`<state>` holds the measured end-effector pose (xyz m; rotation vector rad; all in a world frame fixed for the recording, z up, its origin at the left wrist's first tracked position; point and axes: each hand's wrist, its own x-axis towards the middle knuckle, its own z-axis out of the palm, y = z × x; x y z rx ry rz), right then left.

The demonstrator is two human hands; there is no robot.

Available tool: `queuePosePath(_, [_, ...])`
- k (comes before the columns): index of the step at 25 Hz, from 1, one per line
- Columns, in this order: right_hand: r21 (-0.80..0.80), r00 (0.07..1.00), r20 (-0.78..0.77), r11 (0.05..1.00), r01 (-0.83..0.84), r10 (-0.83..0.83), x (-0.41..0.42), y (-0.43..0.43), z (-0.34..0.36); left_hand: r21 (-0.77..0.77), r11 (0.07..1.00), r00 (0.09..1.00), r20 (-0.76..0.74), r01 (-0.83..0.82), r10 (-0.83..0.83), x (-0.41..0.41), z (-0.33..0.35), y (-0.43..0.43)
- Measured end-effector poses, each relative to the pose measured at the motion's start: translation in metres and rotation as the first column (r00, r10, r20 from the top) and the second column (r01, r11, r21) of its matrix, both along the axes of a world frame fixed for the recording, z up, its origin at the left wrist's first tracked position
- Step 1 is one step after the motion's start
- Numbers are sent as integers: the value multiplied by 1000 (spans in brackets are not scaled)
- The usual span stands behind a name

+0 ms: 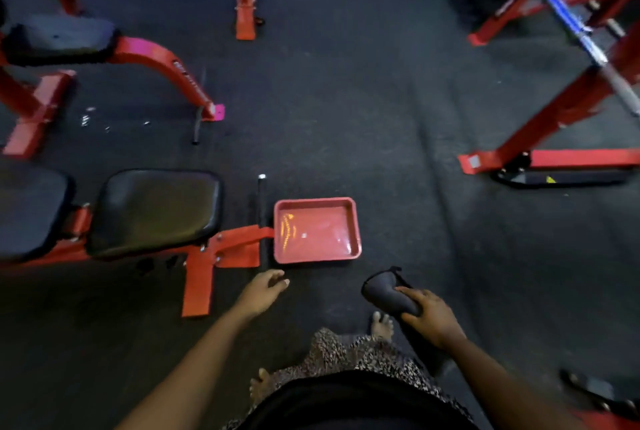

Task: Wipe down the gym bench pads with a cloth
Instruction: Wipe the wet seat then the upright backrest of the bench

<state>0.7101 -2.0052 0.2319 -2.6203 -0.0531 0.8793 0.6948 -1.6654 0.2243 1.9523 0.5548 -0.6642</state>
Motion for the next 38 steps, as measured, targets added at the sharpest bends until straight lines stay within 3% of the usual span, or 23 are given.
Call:
queuePosePath(6, [-44, 994, 18, 993, 107, -106, 63, -167, 12, 67, 977, 978, 52, 200, -204, 135, -2, -123])
queuePosePath(11, [37, 991, 62, 993, 114, -116, 166, -248, 24, 16, 998, 998, -13, -57, 57, 188, -9, -185])
queuePosePath(16, [215, 983, 166, 976, 43, -79, 314, -234, 25, 25, 954, 953, -49, -299, 300, 252, -24, -210])
queuePosePath(19, [312, 970, 240, 950, -31, -47, 422, -211, 33, 42, 944, 943, -59, -326, 328, 318, -36, -221])
queuePosePath(22, [356, 978, 210, 932, -71, -5, 504, -204, 38, 40, 935, 934, -52, -353, 355, 400, -35, -232])
queuePosePath(27, [234, 989, 130, 967, -100, 71, 639, -252, 25, -66, 943, 943, 48, -327, 330, 583, 12, -245])
queuePosePath(32, [135, 986, 158, 988, -75, 53, 767, -267, 29, -33, 955, 941, 163, -296, 298, 728, 47, -237])
queuePosePath(35, [133, 968, 213, 978, -160, 129, 872, -228, 24, 9, 910, 894, 195, -413, 404, 782, 39, -213])
queuePosePath(38, [145, 935, 184, 932, -332, 304, 970, -159, 23, 53, 798, 794, 158, -601, 588, 800, 36, -182])
